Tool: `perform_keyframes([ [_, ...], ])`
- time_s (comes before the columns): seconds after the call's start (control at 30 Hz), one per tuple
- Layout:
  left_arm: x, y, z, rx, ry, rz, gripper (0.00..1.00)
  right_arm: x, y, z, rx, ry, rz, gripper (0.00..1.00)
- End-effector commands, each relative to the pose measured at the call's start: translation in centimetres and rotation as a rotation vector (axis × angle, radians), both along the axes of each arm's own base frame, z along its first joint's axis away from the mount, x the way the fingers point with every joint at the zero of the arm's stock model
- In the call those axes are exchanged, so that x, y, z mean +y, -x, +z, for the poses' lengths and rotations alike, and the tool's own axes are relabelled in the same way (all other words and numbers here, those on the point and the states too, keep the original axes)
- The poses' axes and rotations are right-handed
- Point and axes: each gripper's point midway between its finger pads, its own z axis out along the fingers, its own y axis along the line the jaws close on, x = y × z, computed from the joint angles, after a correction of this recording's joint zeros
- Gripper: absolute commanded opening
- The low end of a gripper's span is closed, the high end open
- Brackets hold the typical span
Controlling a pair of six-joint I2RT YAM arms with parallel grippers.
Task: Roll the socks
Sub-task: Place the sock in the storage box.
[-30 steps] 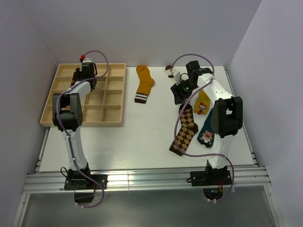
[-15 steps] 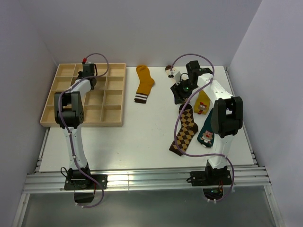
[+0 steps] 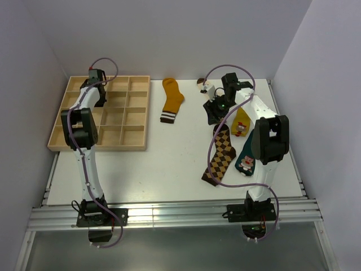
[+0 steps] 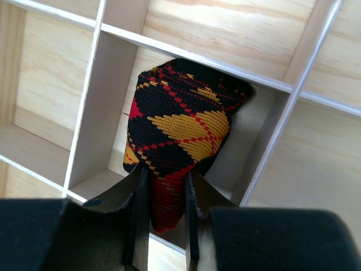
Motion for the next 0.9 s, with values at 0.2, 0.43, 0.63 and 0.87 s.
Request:
perform_keyframes([
  [0.2, -1.4, 1.3, -2.3, 0.073, 0.180, 0.028, 0.21, -0.6, -0.1, 0.1, -0.014, 0.015, -0.024, 0.59],
  [0.43, -2.1, 0.6, 1.7, -0.008, 0.220, 0.031, 0.42, -0.5, -0.2, -0.1, -0.008, 0.014, -0.034, 0.59],
  [0.63, -1.7, 0.6, 5.4, -0.075, 0.188, 0.021, 0.48, -0.4, -0.6, 0.5, -0.026, 0.006, -0.039, 0.59],
  [0.87, -1.7, 0.2, 9.5, -0.157, 0.179, 0.004, 0.56, -0.3, -1.1, 1.4, -0.044, 0.002, -0.052, 0.60],
])
